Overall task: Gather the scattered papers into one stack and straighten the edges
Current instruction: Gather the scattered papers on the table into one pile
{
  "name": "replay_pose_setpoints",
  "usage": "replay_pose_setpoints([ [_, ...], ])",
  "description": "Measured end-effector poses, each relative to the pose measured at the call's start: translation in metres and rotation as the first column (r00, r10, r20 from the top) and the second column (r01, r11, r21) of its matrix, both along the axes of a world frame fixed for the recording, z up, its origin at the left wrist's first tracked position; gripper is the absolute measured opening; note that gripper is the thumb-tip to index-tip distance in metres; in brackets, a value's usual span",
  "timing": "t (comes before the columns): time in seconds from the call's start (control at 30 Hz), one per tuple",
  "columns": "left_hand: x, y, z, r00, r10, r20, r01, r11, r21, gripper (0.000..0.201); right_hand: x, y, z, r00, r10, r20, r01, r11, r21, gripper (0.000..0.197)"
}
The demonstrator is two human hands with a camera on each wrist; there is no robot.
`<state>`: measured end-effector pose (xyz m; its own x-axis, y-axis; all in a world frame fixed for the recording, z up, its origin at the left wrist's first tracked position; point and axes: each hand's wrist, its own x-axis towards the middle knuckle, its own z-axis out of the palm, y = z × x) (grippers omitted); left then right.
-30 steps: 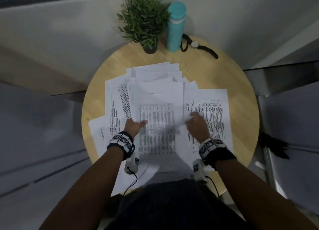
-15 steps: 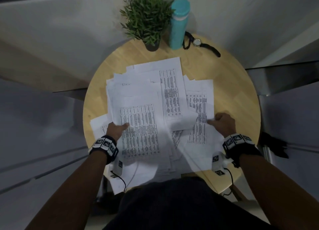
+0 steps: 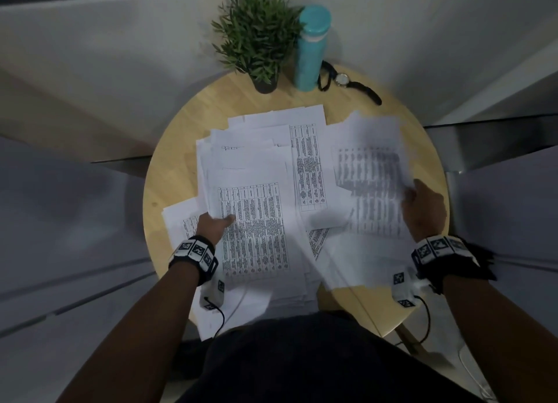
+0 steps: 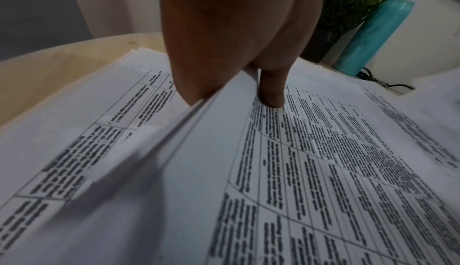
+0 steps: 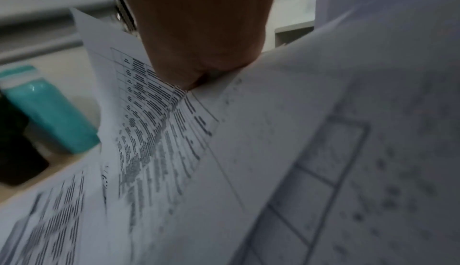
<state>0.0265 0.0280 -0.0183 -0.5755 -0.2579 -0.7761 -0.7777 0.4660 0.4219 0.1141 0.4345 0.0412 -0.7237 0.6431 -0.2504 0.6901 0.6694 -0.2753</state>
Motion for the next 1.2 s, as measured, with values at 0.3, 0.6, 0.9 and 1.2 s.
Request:
replay_pose_setpoints([
  [0.3,-0.004,0.007,0.01,1.0,0.011,0.024,-0.011,1.0,0.005,0.094,0.003,0.062,0.07,0.954,-0.105,-0.279,0.084,0.993,-0.088,0.025],
  [0.6,0.007,0.025,0.014,0.998,0.057,0.006,-0.057,0.987,0.152,0.088,-0.001,-0.019,0.018,0.991,0.012,-0.136,-0.06,0.934,-0.351,0.042],
  [0.9,0.014,0.036,0.011,0.996,0.094,0.005,-0.092,0.963,0.255,0.062,-0.012,-0.101,-0.04,0.902,0.43,0.046,-0.353,0.794,-0.495,0.052],
  [1.2,0.014,0.037,0.004,0.99,0.133,0.046,-0.141,0.943,0.301,0.048,-0.018,-0.139,-0.035,0.806,0.528,0.266,-0.21,0.676,-0.706,0.094],
])
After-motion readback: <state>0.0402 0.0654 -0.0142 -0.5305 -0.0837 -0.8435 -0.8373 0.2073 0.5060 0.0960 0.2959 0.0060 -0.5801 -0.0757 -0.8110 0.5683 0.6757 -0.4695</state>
